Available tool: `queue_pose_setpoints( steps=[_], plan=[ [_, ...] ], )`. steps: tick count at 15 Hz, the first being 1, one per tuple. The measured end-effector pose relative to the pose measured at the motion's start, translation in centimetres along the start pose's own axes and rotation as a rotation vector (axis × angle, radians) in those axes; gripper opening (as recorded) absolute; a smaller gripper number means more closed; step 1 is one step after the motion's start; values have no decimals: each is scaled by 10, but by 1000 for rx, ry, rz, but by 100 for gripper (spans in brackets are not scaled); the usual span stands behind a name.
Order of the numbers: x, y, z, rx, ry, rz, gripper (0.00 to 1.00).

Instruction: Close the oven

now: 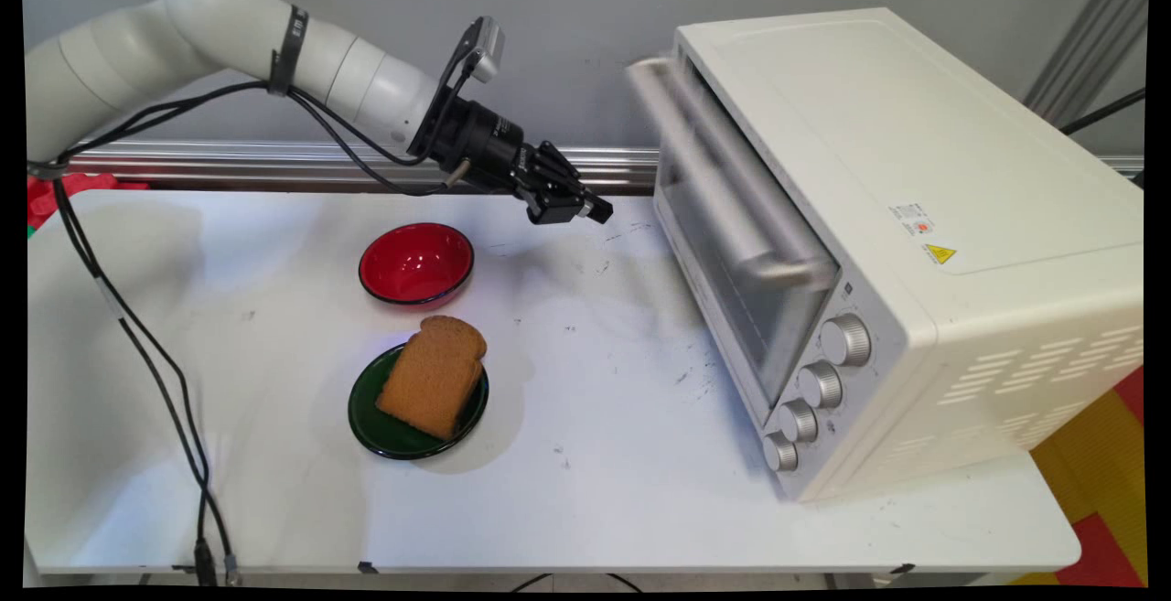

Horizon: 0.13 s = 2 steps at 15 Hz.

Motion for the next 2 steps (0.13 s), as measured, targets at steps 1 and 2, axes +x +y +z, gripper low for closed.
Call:
queue_pose_setpoints(
  steps=[1, 2],
  plan=[
    [2, 0, 0, -2, 1, 5, 0],
    [3, 1, 0, -5, 0, 10, 0]
  ],
)
